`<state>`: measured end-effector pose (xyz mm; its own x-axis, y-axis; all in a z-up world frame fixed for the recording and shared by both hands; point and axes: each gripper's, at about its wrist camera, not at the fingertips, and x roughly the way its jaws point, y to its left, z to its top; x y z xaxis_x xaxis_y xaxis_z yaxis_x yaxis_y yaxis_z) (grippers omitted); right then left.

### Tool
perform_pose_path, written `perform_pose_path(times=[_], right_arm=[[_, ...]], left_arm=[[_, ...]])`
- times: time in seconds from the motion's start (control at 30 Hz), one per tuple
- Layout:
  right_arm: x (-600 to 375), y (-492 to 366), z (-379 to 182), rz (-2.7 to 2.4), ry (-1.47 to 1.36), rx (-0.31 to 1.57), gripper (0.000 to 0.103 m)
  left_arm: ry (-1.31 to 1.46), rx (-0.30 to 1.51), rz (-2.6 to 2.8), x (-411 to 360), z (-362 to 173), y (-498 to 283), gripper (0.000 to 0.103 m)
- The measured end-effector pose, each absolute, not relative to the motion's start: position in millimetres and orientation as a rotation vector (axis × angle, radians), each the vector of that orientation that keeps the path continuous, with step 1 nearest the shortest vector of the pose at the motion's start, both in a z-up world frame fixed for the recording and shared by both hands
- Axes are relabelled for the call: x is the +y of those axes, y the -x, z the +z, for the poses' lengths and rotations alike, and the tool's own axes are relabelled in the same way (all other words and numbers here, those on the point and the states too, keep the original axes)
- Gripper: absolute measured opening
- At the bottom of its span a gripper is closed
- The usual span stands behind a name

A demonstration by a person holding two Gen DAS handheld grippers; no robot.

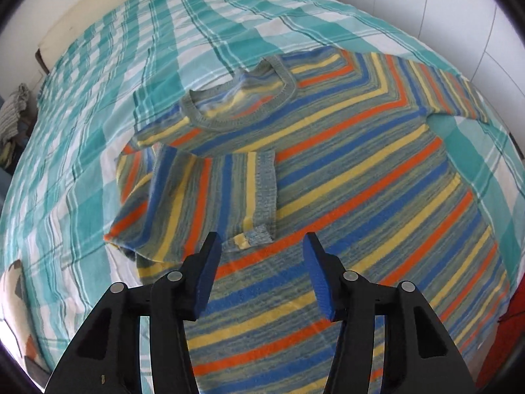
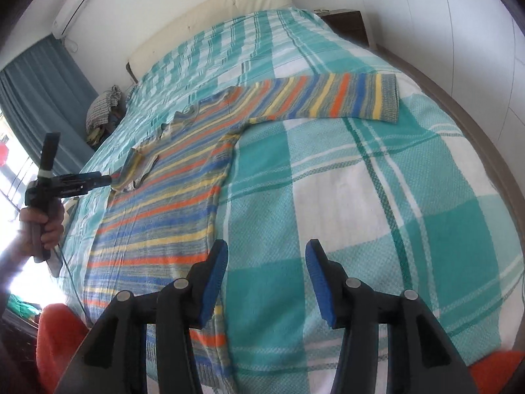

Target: Fold small clothes

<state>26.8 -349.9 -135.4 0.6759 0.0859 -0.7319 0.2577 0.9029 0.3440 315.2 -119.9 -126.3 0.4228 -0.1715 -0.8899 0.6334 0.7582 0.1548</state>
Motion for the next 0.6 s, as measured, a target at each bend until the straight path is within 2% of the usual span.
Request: perform_pose_path(times=[0.03, 0.07, 0.1, 0.13, 0.17, 0.3, 0.33, 0.43, 0.5, 0.6], right_arm=[[-345, -28, -135, -0.098, -0.414, 0.836, 0.05], [-343, -30, -136, -0.099, -0.401, 0.838, 0.05], [-343, -32, -138, -0.095, -0.405, 0.842, 0.05], [-344, -34, -142, -0.091, -0.413, 0.852, 0.05], [-345, -37, -146, -0.092, -0.416, 0.869, 0.05], [-347, -47, -159, -0.093, -0.439, 0.907, 0.05], [-347, -48, -160, -0.091, -0.441, 0.903, 0.05], [-345, -50, -159, -0.09, -0.432, 0.894, 0.05], [-345, -49, -158, -0.09, -0.433, 0.889, 0.05], [-348, -47, -155, -0.093, -0.442, 0.873, 0.05]], left_arm=[[-0.515, 1.025, -0.531, -122, -133, -322, 0.055], [-0.504, 1.036, -0.531, -124, -137, -329, 0.061], [-0.489, 1.052, -0.533, -127, -142, -335, 0.067], [-0.475, 1.062, -0.538, -129, -145, -340, 0.08], [-0.474, 1.065, -0.549, -131, -148, -342, 0.085], [-0.561, 1.181, -0.581, -132, -181, -345, 0.085], [-0.518, 1.191, -0.59, -126, -181, -346, 0.079], [-0.382, 1.225, -0.513, -103, -169, -358, 0.01], [-0.227, 1.182, -0.468, -72, -146, -366, 0.01], [0.13, 1.088, -0.291, 18, -109, -379, 0.01]])
